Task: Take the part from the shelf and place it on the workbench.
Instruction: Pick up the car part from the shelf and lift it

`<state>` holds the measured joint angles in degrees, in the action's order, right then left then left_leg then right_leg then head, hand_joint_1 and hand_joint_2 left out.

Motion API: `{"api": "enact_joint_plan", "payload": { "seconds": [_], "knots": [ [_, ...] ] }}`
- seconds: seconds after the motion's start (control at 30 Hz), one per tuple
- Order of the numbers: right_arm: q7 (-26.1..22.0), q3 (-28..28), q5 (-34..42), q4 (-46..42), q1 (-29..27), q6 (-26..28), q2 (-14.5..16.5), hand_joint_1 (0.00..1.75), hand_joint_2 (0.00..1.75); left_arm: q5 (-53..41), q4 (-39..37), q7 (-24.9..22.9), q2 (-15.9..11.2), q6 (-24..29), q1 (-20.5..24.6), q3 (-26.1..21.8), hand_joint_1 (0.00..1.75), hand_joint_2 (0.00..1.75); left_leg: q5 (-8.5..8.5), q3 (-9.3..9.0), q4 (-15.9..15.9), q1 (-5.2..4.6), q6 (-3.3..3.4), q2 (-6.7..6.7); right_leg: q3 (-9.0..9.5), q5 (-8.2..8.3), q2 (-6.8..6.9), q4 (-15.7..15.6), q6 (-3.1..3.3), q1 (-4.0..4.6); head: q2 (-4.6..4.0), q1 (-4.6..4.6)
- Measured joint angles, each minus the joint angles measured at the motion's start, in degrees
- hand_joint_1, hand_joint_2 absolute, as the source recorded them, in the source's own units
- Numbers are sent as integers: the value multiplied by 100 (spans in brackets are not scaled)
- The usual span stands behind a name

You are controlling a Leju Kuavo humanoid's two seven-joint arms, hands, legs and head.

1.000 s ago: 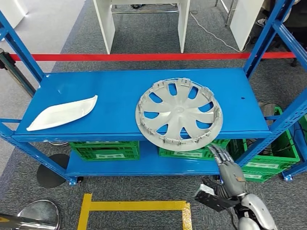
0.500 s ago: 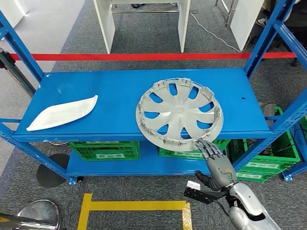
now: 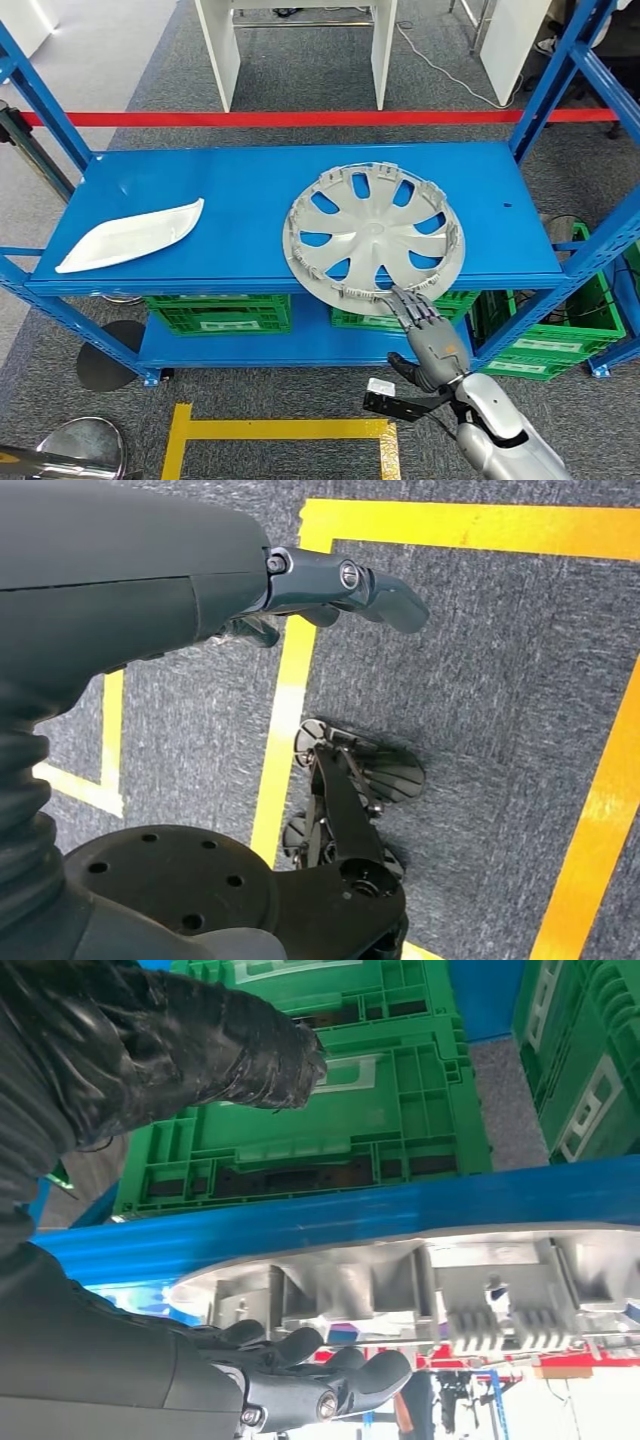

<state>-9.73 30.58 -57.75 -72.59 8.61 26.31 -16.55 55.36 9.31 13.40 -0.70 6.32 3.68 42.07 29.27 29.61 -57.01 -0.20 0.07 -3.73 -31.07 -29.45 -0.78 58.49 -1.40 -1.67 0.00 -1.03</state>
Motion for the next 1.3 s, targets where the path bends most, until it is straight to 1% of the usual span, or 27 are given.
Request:
{"api": "enact_joint_plan", "payload": {
  "seconds": [0.73, 1.3],
  "knots": [
    [2, 164, 26, 95, 73, 134, 43, 0, 175, -4, 0, -1, 0, 2, 0, 62, 0, 175, 0, 1, -1, 0, 0, 0, 0, 0, 0, 0, 0, 0, 0, -1],
    [5, 281, 49, 147, 468, 140, 126, 0, 175, -28, 0, 0, 0, -14, 3, 64, 0, 175, 0, 1, -3, 0, 0, 0, 1, 1, 0, 0, -1, 0, 0, -1]
  ]
}}
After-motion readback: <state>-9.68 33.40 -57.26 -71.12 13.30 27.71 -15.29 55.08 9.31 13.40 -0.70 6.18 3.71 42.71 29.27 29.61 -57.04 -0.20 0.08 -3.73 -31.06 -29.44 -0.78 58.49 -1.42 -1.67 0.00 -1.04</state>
